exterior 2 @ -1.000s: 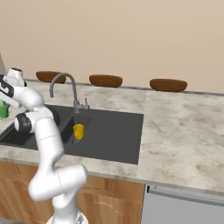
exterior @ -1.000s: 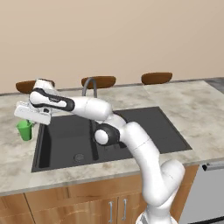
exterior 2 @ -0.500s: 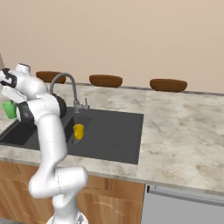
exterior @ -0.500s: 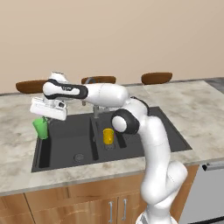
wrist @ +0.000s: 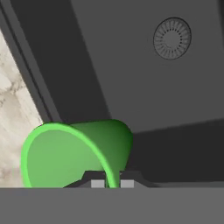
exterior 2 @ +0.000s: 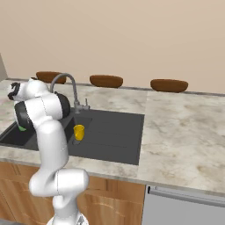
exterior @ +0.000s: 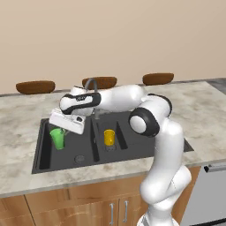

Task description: Move any existing items from the left basin to the right basin for drying. Then move the cup from the counter to the left basin of the sink for washing.

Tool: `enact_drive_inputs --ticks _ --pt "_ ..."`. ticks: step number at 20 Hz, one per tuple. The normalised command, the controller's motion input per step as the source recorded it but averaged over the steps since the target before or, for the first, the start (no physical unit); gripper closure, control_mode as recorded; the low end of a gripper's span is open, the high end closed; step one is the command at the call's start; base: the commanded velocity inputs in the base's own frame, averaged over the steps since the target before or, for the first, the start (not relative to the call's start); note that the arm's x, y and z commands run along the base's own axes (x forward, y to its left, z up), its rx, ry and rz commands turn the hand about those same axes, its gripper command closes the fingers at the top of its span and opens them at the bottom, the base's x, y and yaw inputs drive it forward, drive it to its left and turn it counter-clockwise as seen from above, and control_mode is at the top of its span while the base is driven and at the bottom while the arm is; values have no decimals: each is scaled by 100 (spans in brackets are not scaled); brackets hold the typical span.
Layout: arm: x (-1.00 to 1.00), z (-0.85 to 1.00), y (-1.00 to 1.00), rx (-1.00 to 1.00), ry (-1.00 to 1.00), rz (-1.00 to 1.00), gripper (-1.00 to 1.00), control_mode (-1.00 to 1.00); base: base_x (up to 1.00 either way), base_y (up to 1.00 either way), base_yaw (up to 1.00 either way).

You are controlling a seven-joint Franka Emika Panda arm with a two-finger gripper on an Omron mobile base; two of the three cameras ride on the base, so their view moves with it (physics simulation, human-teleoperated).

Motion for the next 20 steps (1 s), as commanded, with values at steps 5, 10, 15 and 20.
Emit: enact_drive_inputs --ticks 5,10,15,20 --pt "8 -59 -1 0 0 -8 100 -100 0 0 0" --pt "16 -43 0 0 0 -5 100 -100 0 0 0" --pt "22 -39 0 0 0 -2 100 -100 0 0 0" --pt "24 -48 0 -2 0 -1 100 -100 0 0 0"
